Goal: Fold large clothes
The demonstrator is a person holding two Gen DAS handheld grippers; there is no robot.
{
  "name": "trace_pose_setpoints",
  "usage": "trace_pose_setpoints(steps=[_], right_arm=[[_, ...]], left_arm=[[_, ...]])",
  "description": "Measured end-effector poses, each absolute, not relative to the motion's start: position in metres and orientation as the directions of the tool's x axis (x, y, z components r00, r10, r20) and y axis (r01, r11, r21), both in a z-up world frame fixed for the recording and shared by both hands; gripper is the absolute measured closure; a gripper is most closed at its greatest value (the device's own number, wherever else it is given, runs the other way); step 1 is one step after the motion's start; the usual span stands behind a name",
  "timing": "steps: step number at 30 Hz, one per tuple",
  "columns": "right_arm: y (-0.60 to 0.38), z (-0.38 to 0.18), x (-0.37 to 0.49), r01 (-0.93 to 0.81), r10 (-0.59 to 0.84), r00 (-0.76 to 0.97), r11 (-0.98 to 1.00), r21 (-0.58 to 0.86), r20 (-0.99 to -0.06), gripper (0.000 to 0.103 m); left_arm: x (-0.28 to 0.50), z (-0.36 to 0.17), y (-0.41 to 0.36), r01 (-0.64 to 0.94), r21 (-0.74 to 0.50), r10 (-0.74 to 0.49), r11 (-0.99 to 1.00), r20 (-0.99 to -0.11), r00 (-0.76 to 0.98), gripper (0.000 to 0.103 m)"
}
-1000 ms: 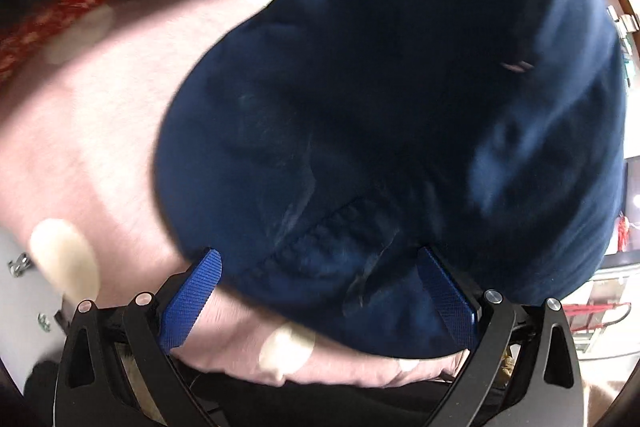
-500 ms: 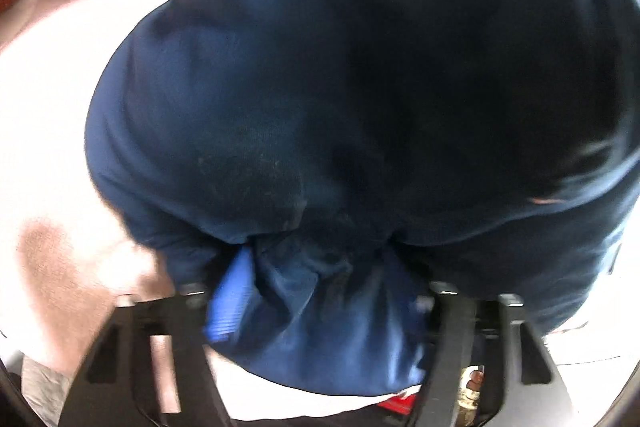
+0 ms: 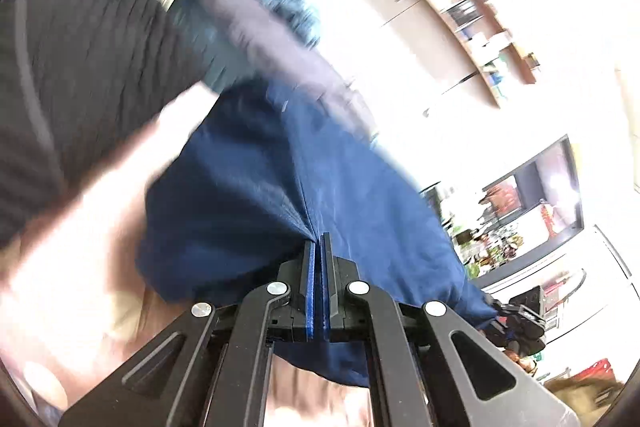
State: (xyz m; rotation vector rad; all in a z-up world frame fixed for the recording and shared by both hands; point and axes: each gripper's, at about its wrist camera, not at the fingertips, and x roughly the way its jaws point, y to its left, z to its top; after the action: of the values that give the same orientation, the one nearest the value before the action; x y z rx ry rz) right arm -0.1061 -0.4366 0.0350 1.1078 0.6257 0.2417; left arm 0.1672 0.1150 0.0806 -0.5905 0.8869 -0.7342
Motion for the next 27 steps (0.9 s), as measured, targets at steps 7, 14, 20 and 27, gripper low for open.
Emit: trace_pose_setpoints(steps=[7,14,20,27], right_arm=[[-0.465,0.144,-0.154,-0.175,0.526,0.843,0.474,0.863,-0.117,0.093],[-0.472,0.268,-0.218,-0.550,0.598,0.779,0.507,0.664,0.189,0.094],[-0.509,0.287,-0.214,-0.626,0.552,0.757,0.464,0.627,0.348,0.094],[-0.564,0.132,-0.054,0.240,0.262,0.866,0.530,0.814,-0.426,0.064]], left_arm=[[0.112,0.112,0.114,0.419,-0.722,-0.815,0.550,-0.354,0.460,0.102],[0.037,0.254,0.127,0.657,-0.548,-0.830,0.518,-0.136,0.541,0.102],[0.035,0.313,0.115,0.745,-0.525,-0.878,0.411,-0.007,0.479,0.100],[0.191,0.156,0.073,0.293,-0.750,-0.745,0.592,-0.372,0.553,0.022]])
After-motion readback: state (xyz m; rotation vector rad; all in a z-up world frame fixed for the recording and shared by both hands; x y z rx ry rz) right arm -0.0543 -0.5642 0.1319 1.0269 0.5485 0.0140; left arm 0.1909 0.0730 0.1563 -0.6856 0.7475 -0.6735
